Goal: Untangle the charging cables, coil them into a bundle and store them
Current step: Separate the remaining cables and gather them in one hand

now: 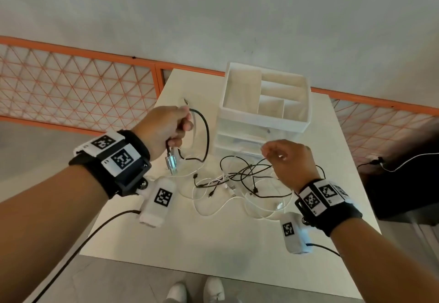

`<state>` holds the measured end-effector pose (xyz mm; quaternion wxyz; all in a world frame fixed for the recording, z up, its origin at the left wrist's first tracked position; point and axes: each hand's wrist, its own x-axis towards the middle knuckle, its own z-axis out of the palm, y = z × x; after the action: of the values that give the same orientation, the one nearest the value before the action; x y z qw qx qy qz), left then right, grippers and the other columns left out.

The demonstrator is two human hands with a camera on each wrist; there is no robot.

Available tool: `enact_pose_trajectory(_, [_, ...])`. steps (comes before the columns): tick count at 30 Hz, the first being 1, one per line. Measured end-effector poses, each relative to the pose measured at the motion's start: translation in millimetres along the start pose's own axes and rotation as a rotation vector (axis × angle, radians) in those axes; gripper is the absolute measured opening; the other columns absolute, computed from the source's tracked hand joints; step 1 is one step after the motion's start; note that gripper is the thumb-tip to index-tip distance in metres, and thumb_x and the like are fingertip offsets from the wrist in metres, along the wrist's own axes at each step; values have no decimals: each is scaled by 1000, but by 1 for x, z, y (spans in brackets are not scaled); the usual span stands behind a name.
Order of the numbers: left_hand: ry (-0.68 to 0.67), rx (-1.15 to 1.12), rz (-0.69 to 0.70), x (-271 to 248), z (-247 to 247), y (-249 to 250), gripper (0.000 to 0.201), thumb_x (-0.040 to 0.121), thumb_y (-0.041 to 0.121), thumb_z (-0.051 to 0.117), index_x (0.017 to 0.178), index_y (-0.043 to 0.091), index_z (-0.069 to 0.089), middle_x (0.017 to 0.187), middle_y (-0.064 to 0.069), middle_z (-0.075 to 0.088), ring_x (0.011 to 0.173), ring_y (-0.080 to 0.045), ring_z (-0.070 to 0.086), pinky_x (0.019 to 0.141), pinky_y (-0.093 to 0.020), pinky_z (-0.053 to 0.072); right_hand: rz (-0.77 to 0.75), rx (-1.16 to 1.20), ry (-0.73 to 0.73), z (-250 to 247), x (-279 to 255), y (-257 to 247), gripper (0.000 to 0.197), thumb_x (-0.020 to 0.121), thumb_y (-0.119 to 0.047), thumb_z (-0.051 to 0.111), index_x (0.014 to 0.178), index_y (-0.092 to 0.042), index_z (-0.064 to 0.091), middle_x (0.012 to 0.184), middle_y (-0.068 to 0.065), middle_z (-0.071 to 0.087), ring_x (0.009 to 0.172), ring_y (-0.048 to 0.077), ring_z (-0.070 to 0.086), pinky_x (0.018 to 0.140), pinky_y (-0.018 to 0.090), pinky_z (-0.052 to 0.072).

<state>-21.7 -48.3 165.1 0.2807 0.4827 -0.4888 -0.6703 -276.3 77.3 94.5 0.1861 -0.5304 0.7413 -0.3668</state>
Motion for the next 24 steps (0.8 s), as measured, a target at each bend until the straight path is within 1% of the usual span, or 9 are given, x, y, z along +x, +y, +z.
enact_pose_trajectory(3, [29,-33,107,-4,-2,15,23,104,18,43,83,13,50,71,-5,61,43,-8,26,40,-20,21,26,193,-71,-7,-1,-29,18,95,-13,61,86,-27,66,68,-3,70,56,11,65,61,26,49])
enact_pose_trajectory(5, [-48,-12,167,-12,1,22,16,103,21,47,89,12,49,86,-10,71,44,-8,27,42,-20,23,-62,199,-81,-8,-3,-52,13,96,-20,66,89,-30,69,62,-4,60,52,6,53,60,21,46])
enact_pose_trajectory(7, [-173,115,226,-23,12,25,27,96,39,54,95,12,51,96,-9,75,46,-7,28,43,-19,27,-160,213,-90,-9,-1,-79,6,94,-24,69,93,-30,72,60,-6,50,50,6,43,59,20,45])
enact_pose_trajectory(9, [-277,291,270,-31,25,21,35,86,50,59,98,16,57,91,-7,75,48,-6,34,45,-18,31,-240,241,-28,-13,4,-105,5,93,-24,71,93,-27,74,55,-10,45,45,4,38,53,17,39])
enact_pose_trajectory(12, [-286,316,286,-32,28,12,21,91,36,64,85,18,56,62,4,60,48,-8,34,44,-20,29,-280,251,156,-28,15,-127,3,91,-23,72,89,-23,75,55,-8,46,45,4,37,50,14,34])
enact_pose_trajectory(14, [-224,257,250,-28,17,13,21,95,31,62,79,19,54,56,6,51,47,-9,29,42,-20,25,-250,238,256,-40,21,-123,5,87,-28,76,84,-25,75,56,-4,48,48,5,38,52,17,35])
enact_pose_trajectory(17, [-212,206,212,-27,-2,18,16,94,29,63,90,13,59,59,4,51,47,-8,27,41,-18,25,-138,209,322,-49,29,-97,15,82,-38,79,77,-25,72,53,-9,44,53,11,41,58,25,39])
enact_pose_trajectory(22, [-157,327,240,-28,-25,21,18,93,28,64,96,10,61,64,3,54,47,-8,31,42,-18,27,95,142,424,-51,27,-47,27,83,-49,76,72,-25,70,47,-14,44,52,11,40,61,28,39])
enact_pose_trajectory(24, [-102,362,225,-26,-32,16,18,92,28,66,90,11,63,64,1,52,48,-8,32,43,-20,28,158,108,468,-52,25,-34,27,85,-49,74,72,-27,68,51,-11,43,52,12,41,61,29,39])
